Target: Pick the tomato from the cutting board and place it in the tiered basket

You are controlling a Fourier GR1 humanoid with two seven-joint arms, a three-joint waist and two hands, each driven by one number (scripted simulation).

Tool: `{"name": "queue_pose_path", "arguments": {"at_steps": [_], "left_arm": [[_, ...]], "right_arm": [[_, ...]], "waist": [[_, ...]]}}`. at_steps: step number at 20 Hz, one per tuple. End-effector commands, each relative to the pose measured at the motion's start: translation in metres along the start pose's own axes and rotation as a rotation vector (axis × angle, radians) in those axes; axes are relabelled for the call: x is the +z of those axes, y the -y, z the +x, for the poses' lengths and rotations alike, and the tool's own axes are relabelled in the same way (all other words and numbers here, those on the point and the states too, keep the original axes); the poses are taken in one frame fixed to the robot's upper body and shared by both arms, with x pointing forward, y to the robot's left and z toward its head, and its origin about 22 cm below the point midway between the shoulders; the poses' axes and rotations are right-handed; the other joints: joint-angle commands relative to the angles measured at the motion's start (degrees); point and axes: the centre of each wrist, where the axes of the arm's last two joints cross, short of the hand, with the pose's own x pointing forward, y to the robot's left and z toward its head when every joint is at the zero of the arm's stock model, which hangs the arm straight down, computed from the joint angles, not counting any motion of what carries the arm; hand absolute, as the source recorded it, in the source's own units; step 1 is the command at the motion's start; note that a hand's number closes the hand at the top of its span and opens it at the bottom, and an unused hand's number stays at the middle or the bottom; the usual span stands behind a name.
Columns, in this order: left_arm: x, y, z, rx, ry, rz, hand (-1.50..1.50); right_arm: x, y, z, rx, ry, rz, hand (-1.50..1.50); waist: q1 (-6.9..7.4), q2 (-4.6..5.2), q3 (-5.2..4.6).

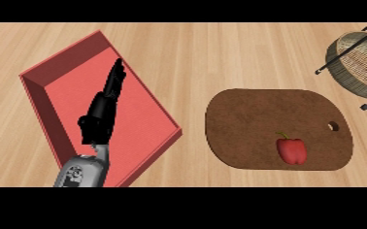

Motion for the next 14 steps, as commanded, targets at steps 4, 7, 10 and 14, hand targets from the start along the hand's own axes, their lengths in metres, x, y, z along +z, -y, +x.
{"name": "queue_pose_path", "arguments": {"at_steps": [4, 7, 10, 14], "left_arm": [[0.001, -0.007, 0.002, 0.01, 0.003, -0.002, 0.0], [0.002, -0.003, 0.001, 0.018, -0.007, 0.011, 0.0], [0.001, -0.001, 0.001, 0.014, 0.006, 0.017, 0.0], [-0.001, -0.011, 0.003, 0.0, 0.018, 0.037, 0.0]], "right_arm": [[0.054, 0.031, -0.031, -0.199, -0.122, -0.084, -1.5], [0.069, 0.037, -0.039, -0.263, -0.124, -0.094, -1.5], [0.086, 0.045, -0.045, -0.261, -0.114, -0.111, -1.5], [0.097, 0.049, -0.05, -0.291, -0.124, -0.098, -1.5]], "waist": [[0.26, 0.52, 0.37], [0.01, 0.7, 0.59], [-1.06, 0.87, 0.86], [-1.25, 0.82, 1.03]]}}
